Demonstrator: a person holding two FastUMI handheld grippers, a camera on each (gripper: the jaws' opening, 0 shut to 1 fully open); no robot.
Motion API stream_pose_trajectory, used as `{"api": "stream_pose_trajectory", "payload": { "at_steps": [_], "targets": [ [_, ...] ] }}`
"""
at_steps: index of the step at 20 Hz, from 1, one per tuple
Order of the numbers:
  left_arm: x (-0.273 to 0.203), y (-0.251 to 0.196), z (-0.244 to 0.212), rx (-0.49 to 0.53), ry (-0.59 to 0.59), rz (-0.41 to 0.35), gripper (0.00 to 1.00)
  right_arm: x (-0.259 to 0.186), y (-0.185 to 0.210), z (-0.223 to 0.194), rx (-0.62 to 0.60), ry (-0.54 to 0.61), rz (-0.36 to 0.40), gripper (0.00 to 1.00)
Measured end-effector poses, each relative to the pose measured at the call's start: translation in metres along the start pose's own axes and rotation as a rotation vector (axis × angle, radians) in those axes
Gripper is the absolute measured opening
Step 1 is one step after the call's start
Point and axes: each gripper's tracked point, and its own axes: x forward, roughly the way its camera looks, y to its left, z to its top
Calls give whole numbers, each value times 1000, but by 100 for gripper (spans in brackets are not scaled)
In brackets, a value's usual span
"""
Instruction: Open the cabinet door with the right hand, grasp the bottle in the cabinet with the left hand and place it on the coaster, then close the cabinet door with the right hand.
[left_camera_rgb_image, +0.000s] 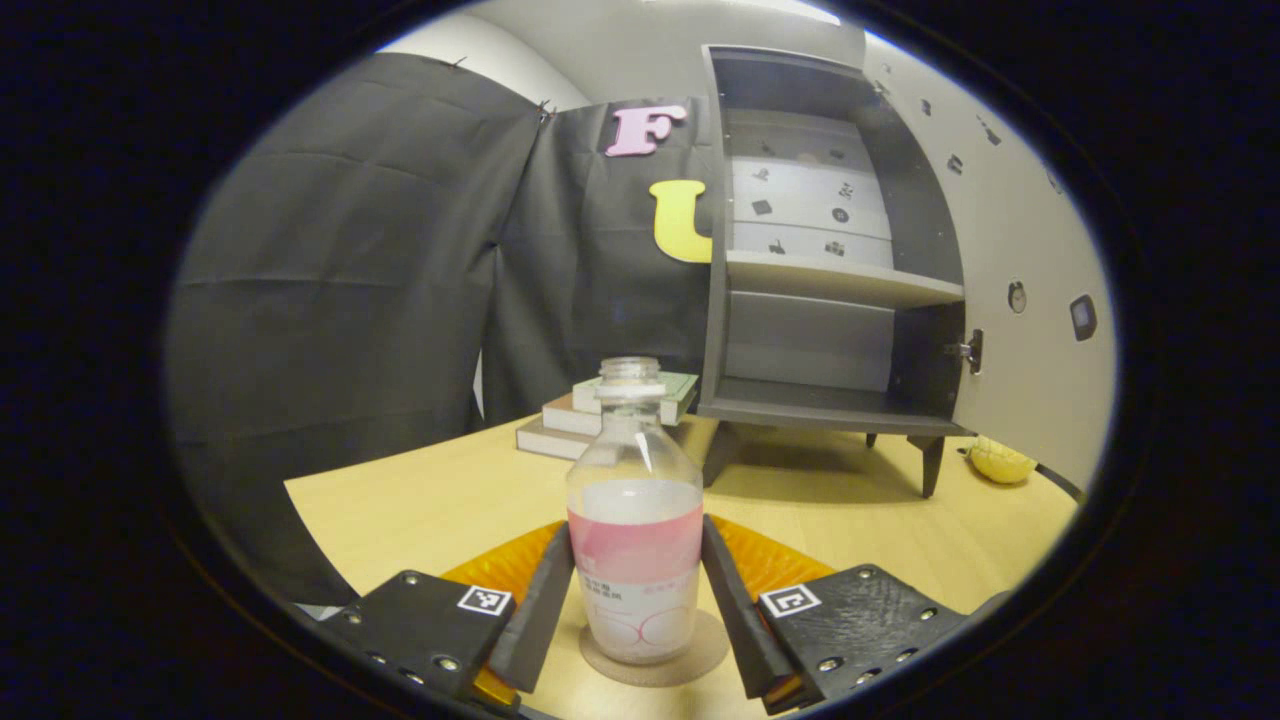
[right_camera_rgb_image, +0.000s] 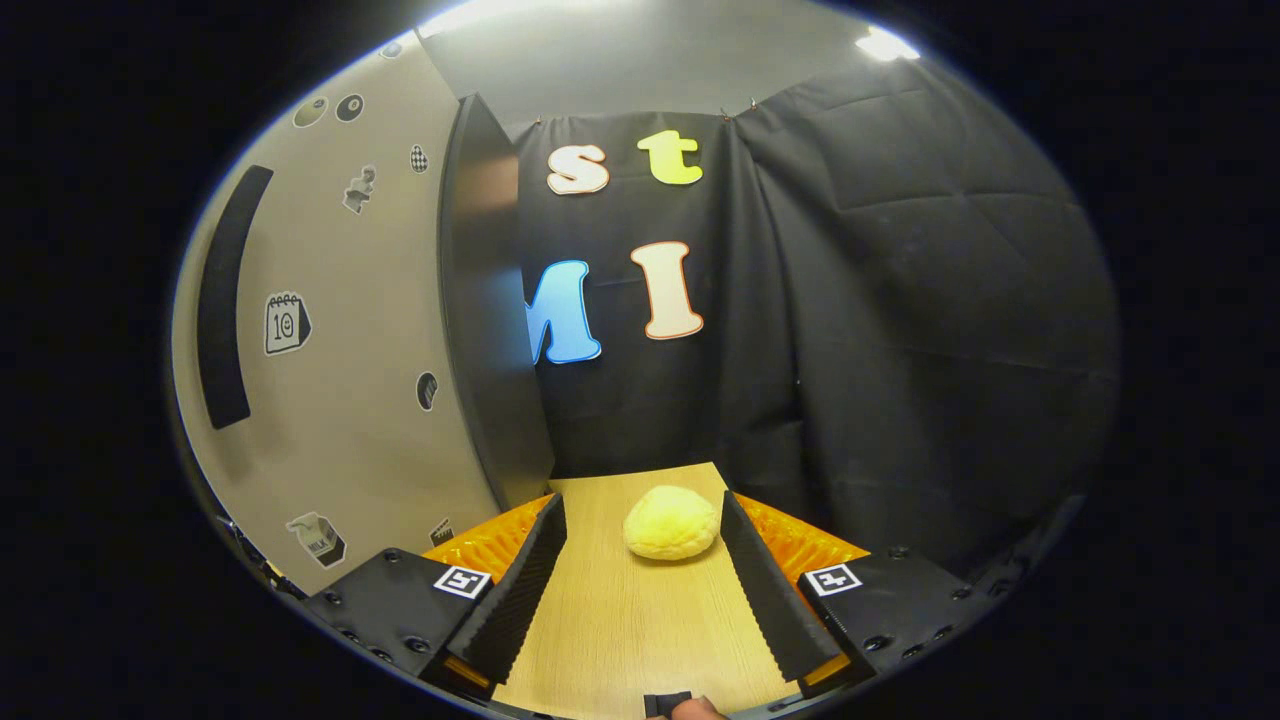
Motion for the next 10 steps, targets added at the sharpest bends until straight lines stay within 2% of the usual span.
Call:
{"api": "stream_pose_trajectory", "payload": {
  "at_steps": [2,5,7,8,9,10],
  "targets": [
    [-2,-3,1,4,9,4,72,2,2,-1,-4,1,3,98],
    [-5,-5,-1,26,30,-2,76,5,5,-1,1,5,8,98],
    [-7,-12,-1,42,48,-25,76,7,5,-2,2,7,10,98],
    [-7,-12,-1,47,55,-26,72,7,7,-3,10,8,17,98],
    [-7,-10,0,50,60,-23,76,7,11,-2,25,2,35,98],
    [-7,-9,0,52,64,-17,72,7,14,-2,36,-3,46,98]
  ]
}}
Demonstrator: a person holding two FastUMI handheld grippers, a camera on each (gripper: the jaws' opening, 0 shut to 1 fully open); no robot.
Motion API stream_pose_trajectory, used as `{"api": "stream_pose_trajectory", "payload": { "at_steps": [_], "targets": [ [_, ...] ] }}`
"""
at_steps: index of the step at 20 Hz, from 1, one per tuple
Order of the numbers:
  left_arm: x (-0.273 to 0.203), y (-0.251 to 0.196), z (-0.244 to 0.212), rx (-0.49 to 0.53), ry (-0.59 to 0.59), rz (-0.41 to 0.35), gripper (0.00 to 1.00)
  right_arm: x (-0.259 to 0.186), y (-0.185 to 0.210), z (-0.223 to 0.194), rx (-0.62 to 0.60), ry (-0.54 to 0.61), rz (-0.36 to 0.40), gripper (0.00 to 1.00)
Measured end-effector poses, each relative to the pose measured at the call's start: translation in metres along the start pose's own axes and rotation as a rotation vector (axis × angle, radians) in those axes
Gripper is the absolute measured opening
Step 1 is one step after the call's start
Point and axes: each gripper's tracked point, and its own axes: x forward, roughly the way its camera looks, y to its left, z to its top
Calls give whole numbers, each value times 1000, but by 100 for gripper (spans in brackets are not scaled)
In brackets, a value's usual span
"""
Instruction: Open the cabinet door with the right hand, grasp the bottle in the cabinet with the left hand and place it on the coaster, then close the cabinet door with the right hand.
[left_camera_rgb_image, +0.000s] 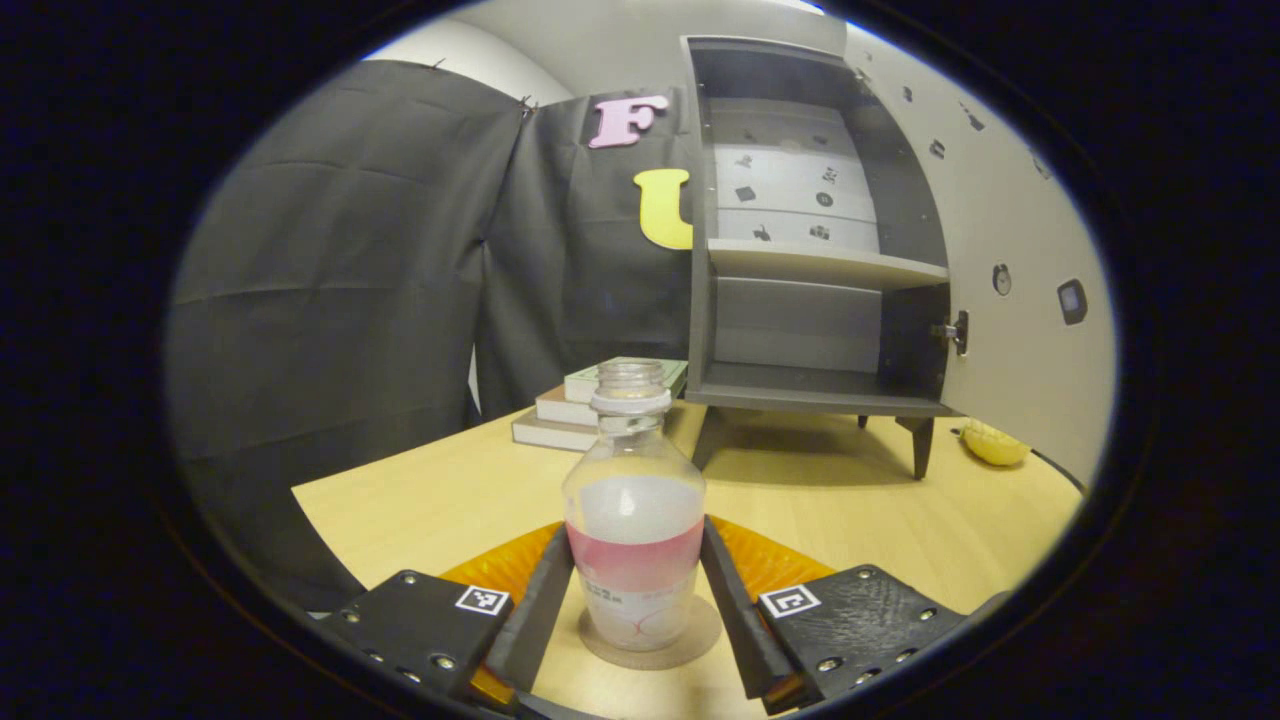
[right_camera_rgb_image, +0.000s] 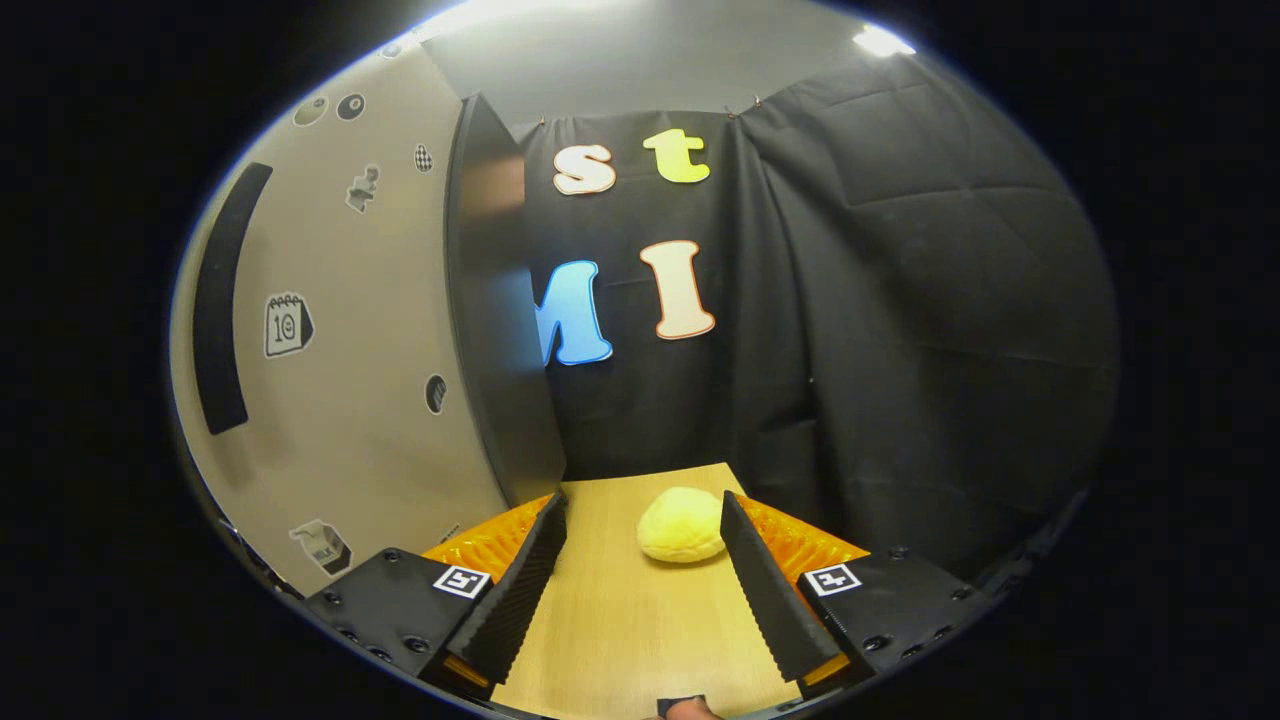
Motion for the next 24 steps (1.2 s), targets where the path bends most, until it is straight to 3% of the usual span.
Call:
{"api": "stream_pose_trajectory", "payload": {
  "at_steps": [2,7,8,13,16,24],
  "targets": [
    [-3,-1,1,1,-5,3,76,1,1,-1,-6,5,8,98],
    [-6,4,-6,-17,-15,21,72,5,4,-2,-23,18,26,98],
    [-3,6,-5,-20,-21,26,76,7,5,-3,-30,22,28,98],
    [4,17,-2,-31,-24,56,76,8,11,-3,-57,22,39,98],
    [4,17,-2,-21,-19,51,72,9,12,-5,-53,26,39,98],
    [-12,7,13,6,-35,32,76,11,15,-6,-49,23,43,98]
  ]
}}
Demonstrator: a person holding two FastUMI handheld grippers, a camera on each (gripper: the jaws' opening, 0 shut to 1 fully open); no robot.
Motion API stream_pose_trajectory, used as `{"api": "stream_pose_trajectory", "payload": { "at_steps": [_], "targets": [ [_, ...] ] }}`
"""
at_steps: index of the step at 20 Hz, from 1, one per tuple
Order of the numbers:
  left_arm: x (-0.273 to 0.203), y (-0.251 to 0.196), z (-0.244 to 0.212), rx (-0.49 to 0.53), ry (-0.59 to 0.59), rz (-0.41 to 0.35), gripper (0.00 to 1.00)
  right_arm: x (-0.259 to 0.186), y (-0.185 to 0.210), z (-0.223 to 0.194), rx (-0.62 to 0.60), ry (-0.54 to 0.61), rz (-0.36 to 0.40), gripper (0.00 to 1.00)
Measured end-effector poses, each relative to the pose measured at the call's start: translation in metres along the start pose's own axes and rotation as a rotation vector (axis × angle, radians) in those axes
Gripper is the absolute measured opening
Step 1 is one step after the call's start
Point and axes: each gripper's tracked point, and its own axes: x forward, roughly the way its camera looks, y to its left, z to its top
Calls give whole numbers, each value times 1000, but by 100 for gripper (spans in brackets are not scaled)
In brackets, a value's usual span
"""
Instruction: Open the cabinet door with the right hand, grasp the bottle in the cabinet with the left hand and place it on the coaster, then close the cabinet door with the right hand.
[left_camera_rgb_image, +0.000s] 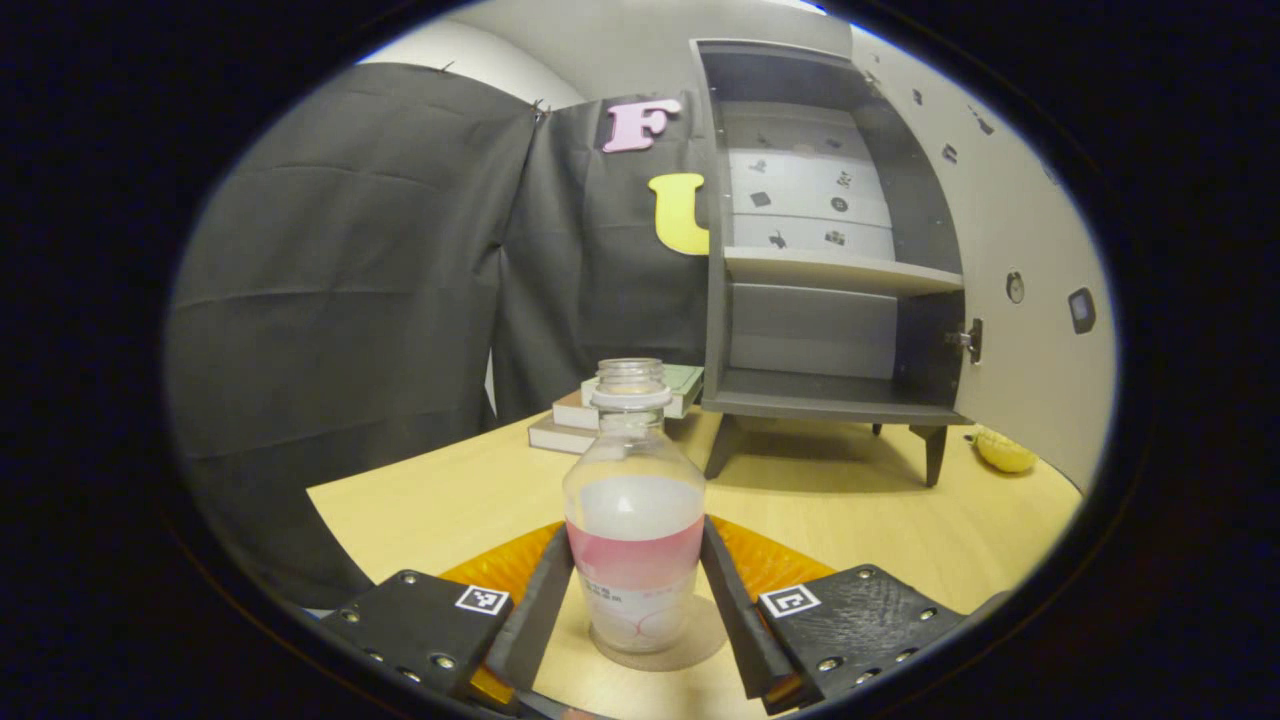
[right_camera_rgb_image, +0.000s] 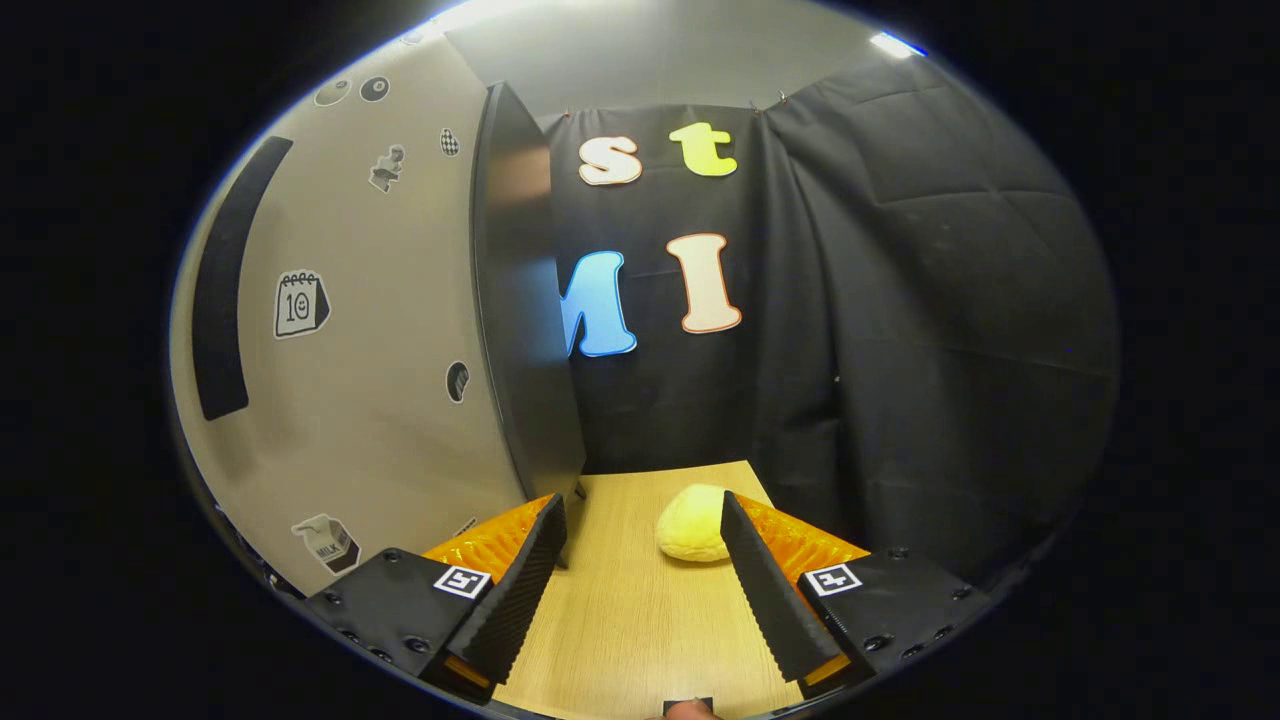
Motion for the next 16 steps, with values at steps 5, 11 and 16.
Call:
{"api": "stream_pose_trajectory", "payload": {
  "at_steps": [5,11,16],
  "targets": [
    [7,-7,13,-8,-48,-26,72,3,0,-2,8,0,4,98],
    [1,-8,7,-8,-39,-6,76,4,-1,0,-6,2,9,98],
    [-3,-14,14,23,-61,-31,75,9,-3,-3,12,10,9,98]
  ]
}}
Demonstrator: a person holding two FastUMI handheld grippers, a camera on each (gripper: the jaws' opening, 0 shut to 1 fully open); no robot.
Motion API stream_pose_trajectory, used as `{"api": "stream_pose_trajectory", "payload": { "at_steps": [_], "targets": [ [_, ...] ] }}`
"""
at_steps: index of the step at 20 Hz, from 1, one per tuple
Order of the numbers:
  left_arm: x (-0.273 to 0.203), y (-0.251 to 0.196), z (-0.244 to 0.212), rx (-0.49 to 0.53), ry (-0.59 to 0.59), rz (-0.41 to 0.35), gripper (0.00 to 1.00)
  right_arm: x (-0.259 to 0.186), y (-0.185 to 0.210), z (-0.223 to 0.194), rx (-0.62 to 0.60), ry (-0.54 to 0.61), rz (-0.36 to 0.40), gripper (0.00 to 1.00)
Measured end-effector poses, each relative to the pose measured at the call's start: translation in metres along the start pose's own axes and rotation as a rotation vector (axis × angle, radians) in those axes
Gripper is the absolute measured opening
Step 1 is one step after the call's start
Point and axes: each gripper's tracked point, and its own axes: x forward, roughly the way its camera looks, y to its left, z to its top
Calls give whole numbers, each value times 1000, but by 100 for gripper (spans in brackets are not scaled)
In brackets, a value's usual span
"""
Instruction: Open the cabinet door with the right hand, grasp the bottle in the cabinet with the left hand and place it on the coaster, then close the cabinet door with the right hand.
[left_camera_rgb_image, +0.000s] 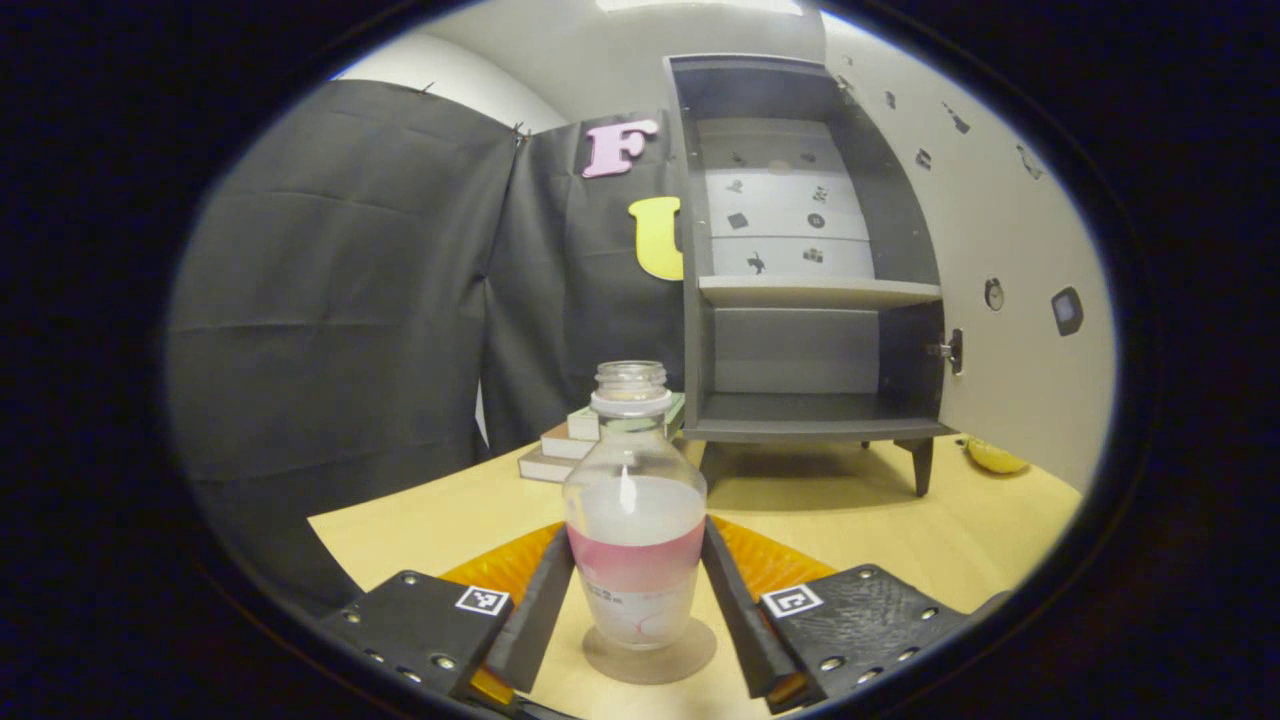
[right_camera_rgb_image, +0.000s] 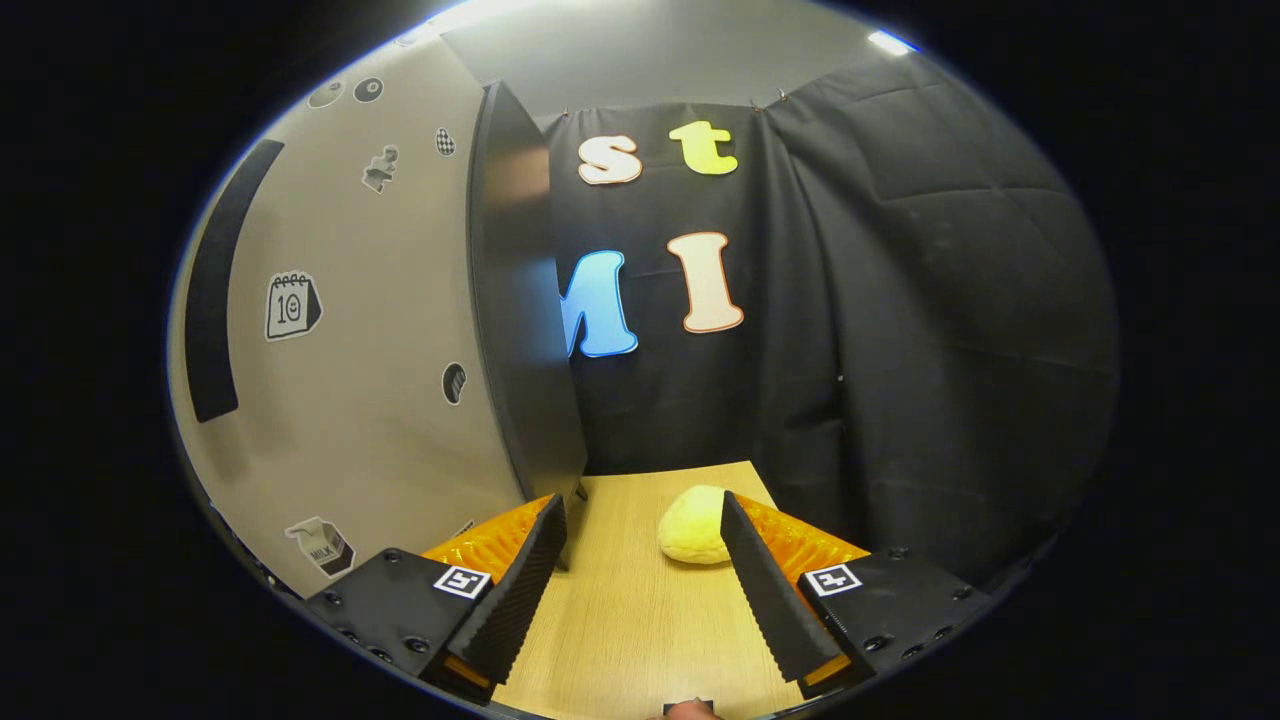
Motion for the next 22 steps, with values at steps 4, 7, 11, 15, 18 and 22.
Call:
{"api": "stream_pose_trajectory", "payload": {
  "at_steps": [4,7,11,15,18,22],
  "targets": [
    [2,-1,17,-13,-65,-15,80,2,1,-6,10,17,5,98],
    [2,-2,15,10,-47,-11,78,3,1,-3,2,13,8,98],
    [-10,-5,33,49,0,-17,81,1,-1,5,16,1,15,98],
    [-32,-10,93,75,-23,-26,80,-10,8,29,14,-24,75,98],
    [-48,-11,136,8,-54,-23,81,-26,31,52,-11,-45,176,98],
    [-58,11,188,-31,-135,23,78,-43,71,76,-100,-105,274,100]
  ]
}}
